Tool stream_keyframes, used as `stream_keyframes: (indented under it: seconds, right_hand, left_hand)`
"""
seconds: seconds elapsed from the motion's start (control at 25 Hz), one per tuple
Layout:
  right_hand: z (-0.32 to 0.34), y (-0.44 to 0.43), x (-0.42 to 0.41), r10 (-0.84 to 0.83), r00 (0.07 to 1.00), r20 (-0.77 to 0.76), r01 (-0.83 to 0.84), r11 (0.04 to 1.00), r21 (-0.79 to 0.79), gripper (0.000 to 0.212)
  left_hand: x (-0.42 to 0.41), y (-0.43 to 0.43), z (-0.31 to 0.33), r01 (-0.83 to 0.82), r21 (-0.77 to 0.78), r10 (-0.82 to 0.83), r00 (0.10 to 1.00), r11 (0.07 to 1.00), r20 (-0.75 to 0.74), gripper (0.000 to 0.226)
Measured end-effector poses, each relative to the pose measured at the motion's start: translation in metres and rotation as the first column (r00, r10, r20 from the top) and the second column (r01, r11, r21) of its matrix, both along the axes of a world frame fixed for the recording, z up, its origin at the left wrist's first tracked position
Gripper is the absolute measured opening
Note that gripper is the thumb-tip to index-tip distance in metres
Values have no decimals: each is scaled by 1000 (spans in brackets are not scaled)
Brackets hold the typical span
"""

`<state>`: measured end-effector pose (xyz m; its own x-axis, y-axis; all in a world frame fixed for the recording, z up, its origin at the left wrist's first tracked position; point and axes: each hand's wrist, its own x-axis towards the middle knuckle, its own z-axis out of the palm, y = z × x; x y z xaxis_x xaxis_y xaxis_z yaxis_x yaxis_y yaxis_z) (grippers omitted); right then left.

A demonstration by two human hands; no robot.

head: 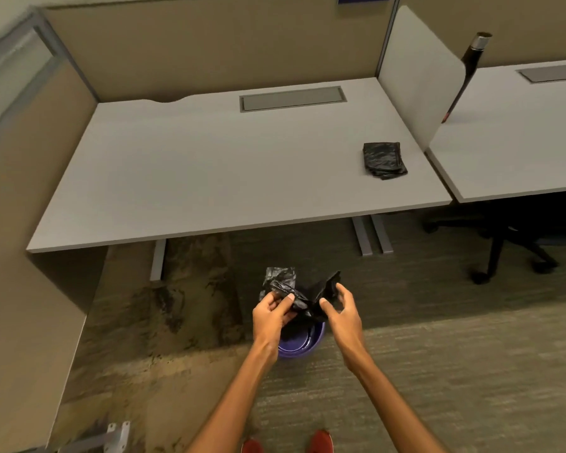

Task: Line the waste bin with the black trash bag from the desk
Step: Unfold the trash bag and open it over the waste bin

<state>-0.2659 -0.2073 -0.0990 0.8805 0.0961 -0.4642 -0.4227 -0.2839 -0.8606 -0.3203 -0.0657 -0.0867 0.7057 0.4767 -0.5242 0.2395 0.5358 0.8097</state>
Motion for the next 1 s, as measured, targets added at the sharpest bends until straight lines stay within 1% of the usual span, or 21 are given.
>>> stream_keyframes:
  seconds: [0.08, 0.2, 0.28, 0.4, 0.48, 0.56, 0.6, 0.64, 0.68, 0.72, 0.76, 0.84, 0.92, 0.96, 1.0]
  right_hand:
    - [-23, 1, 5, -44, 988, -145, 66, 986, 152, 65]
    - [-56, 6, 16, -173, 940, -293, 247, 939, 241, 71]
    - [-77, 7, 20, -201, 922, -331, 288, 927, 239, 74]
    - [-105, 2, 12, -153, 940, -306, 205, 968, 146, 78]
    - [-117, -3, 1, -85, 966, -243, 94, 995, 29, 85]
    - [-125, -5, -11, -5, 995, -100, -10, 989, -144, 93]
    - [-131, -4, -16, 69, 997, 19, -61, 964, -258, 95]
    - [-136, -3, -20, 185, 973, 141, -120, 918, -379, 95]
    - [-141, 0, -23, 323, 917, 233, -176, 854, -490, 94]
    - [-147, 3, -24, 446, 852, 274, -229, 788, -572, 93]
    - [-151, 9, -23, 538, 800, 267, -287, 733, -616, 91]
    - [-163, 21, -20, 628, 755, 191, -401, 672, -623, 82]
    - [-175, 31, -17, 654, 743, 141, -461, 653, -601, 58]
    - [-180, 34, -16, 645, 752, 141, -463, 667, -584, 42]
    - [-185, 38, -16, 601, 786, 147, -441, 711, -547, 27]
  left_hand:
    - [0, -4, -19, -25, -21, 25, 1000, 999, -7, 13]
    - [-2, -10, -50, -51, -40, 50, 998, 998, -23, 12]
    - [-4, -12, -69, -93, -61, 91, 995, 994, -34, 11]
    - [-5, -12, -98, -175, -128, 170, 984, 976, -48, 7]
    - [-7, -10, -117, -212, -187, 201, 977, 959, -75, 7]
    - [-8, -8, -135, -211, -215, 195, 976, 954, -94, 9]
    - [-10, -7, -145, -198, -215, 182, 979, 956, -93, 10]
    - [-12, -5, -154, -181, -209, 166, 982, 961, -89, 11]
    - [-14, -3, -163, -160, -202, 145, 986, 966, -86, 13]
    - [-16, -1, -172, -135, -197, 120, 989, 971, -87, 16]
    - [-18, 2, -180, -108, -195, 92, 992, 975, -90, 19]
    - [-22, 7, -194, -53, -198, 33, 994, 979, -103, 21]
    - [-25, 11, -204, 7, -198, -28, 994, 980, -108, 20]
    - [-26, 12, -208, 29, -191, -50, 993, 981, -105, 21]
    - [-26, 14, -211, 35, -181, -55, 993, 983, -102, 21]
